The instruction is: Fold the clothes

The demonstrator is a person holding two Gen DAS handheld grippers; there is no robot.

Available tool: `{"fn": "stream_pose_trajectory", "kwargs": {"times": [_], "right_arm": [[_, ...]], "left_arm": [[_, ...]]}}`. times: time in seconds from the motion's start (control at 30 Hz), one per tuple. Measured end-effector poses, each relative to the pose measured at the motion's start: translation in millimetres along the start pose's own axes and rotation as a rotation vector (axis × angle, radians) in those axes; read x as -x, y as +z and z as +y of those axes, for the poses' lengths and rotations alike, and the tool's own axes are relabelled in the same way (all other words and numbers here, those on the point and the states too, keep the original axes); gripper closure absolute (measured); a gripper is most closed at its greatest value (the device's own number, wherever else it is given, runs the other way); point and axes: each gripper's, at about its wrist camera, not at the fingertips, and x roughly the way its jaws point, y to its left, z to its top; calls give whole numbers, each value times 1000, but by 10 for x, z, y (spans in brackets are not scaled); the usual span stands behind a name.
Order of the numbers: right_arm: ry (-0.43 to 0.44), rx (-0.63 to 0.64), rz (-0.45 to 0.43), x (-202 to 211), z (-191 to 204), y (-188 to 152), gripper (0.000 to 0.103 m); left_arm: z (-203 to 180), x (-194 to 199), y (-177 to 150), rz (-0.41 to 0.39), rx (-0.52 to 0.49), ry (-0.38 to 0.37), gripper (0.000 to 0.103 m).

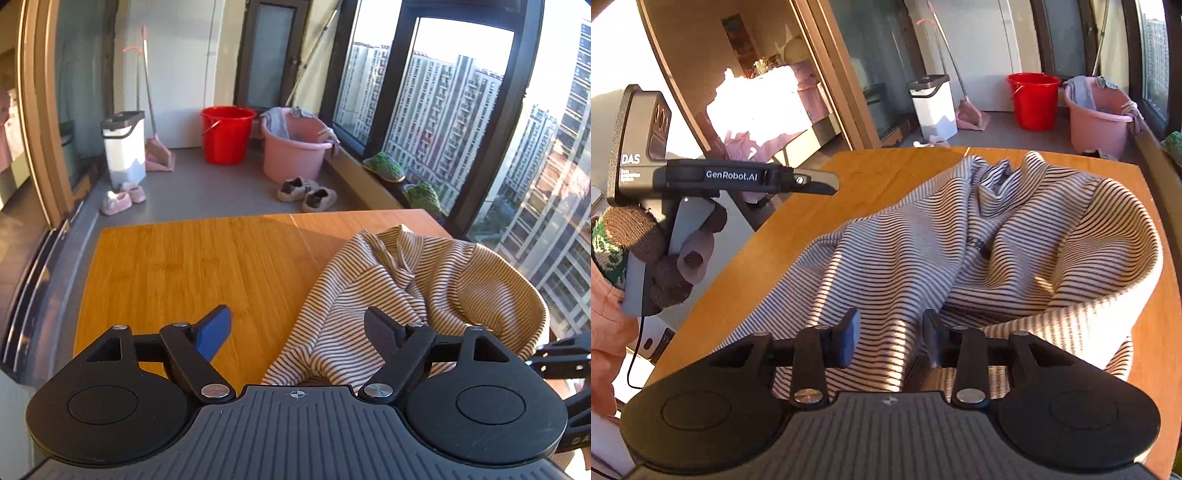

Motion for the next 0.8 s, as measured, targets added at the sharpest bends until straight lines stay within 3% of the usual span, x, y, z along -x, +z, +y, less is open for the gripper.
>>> {"fn": "stream_pose_trajectory", "kwargs": {"times": [0.07, 0.13, 0.23, 0.3, 0.4, 0.47, 0.5, 0.53, 0.6, 0.7, 0.73, 0.77, 0.8], "right_arm": [[32, 102, -83, -1, 326, 61, 99], [155, 170, -115, -26, 702, 106, 103], [335, 368, -95, -104, 1395, -72, 103], [363, 464, -75, -133, 1646, -215, 103], [254, 504, -86, -77, 1620, -288, 100], [95, 453, -123, 8, 1364, -241, 87], [8, 413, -138, 47, 1209, -213, 72], [-77, 372, -153, 86, 1054, -186, 64], [-214, 249, -152, 100, 648, -153, 63], [-249, 46, -87, -32, 198, -175, 56], [-239, -35, -56, -103, 27, -191, 57], [-212, -26, -52, -127, 65, -206, 61], [-177, 21, -59, -133, 186, -221, 85]], "left_arm": [[-15, 188, 40, -33, -4, -19, 11], [-4, 393, 93, -78, -9, -9, 7], [24, 648, 145, -126, -10, 13, 5], [28, 715, 135, -120, -9, 33, 5], [48, 765, 94, -117, -12, 70, 4], [105, 741, 71, -111, 14, 83, 4], [136, 718, 68, -104, 33, 83, 4], [168, 694, 65, -96, 51, 84, 4], [164, 611, 47, -73, 73, 67, 4], [88, 545, 10, -48, 65, 25, 4], [56, 533, -7, -41, 57, 14, 4], [24, 532, -21, -35, 46, 17, 4], [-8, 531, -36, -29, 33, 22, 3]]}}
